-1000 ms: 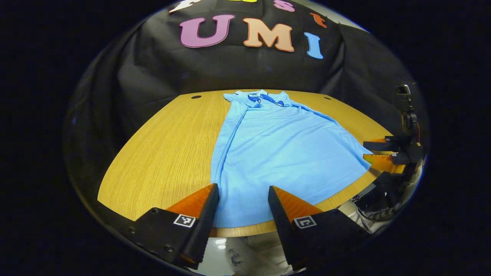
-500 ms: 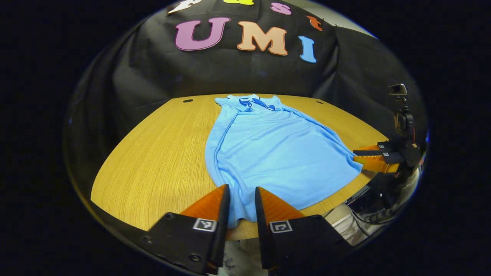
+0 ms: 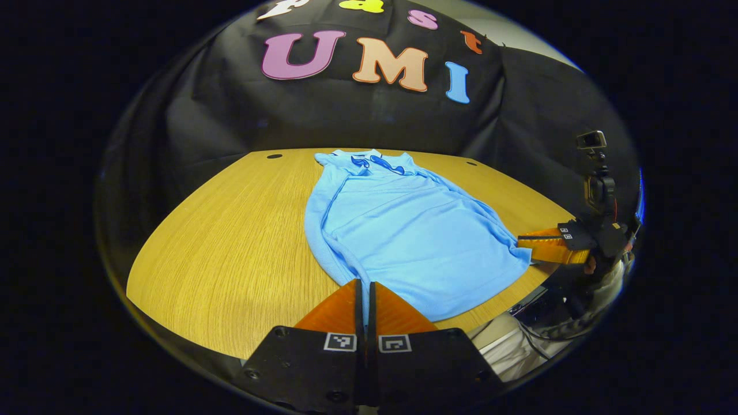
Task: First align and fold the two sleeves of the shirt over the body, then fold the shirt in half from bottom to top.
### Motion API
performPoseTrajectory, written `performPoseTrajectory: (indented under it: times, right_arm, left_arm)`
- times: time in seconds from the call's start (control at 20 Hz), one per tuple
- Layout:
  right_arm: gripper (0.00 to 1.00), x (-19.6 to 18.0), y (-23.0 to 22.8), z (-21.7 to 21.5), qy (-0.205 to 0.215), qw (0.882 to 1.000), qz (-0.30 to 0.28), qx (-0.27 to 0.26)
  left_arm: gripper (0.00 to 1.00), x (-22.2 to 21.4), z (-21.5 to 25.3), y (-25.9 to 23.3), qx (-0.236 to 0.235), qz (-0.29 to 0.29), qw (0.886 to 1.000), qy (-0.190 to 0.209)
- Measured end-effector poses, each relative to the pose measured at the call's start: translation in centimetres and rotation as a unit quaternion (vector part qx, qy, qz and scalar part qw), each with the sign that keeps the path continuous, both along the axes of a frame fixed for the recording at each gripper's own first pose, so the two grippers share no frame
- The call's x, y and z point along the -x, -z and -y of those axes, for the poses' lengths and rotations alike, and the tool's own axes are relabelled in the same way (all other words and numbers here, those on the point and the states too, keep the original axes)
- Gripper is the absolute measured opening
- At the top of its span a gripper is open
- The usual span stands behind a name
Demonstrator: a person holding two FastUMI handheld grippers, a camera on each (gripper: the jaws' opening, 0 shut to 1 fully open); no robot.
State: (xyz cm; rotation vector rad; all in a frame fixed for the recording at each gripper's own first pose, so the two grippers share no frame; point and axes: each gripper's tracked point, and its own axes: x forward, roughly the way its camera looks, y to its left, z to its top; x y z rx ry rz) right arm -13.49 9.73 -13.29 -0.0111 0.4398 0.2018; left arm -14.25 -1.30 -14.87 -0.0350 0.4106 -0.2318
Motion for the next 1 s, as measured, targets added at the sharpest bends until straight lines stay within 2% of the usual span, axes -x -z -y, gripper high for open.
performPoseTrajectory:
  times: [0.3,0.55,0.7,0.85,1.0]
  right_arm:
    - [0.02,-1.1,-1.7,-0.1,-0.001,1.000,0.002,-0.004]
    - [0.02,-3.6,-4.8,1.2,0.005,1.000,0.009,0.004]
    - [0.00,-6.4,-7.4,2.4,0.021,0.999,0.029,-0.005]
    - [0.02,-9.9,-9.3,4.7,0.051,0.997,0.049,0.000]
    - [0.02,-13.1,-10.2,6.2,0.071,0.996,0.045,0.009]
  left_arm:
    - [0.00,-1.0,0.5,-2.7,-0.007,0.018,1.000,0.014]
    - [0.00,-4.0,0.4,-5.9,-0.003,0.040,0.999,0.023]
    - [0.00,-6.5,-0.1,-8.5,0.009,0.057,0.998,0.016]
    - [0.00,-9.7,-0.8,-10.9,0.020,0.075,0.997,0.007]
    - [0.00,-13.3,-1.9,-13.2,0.031,0.089,0.996,-0.005]
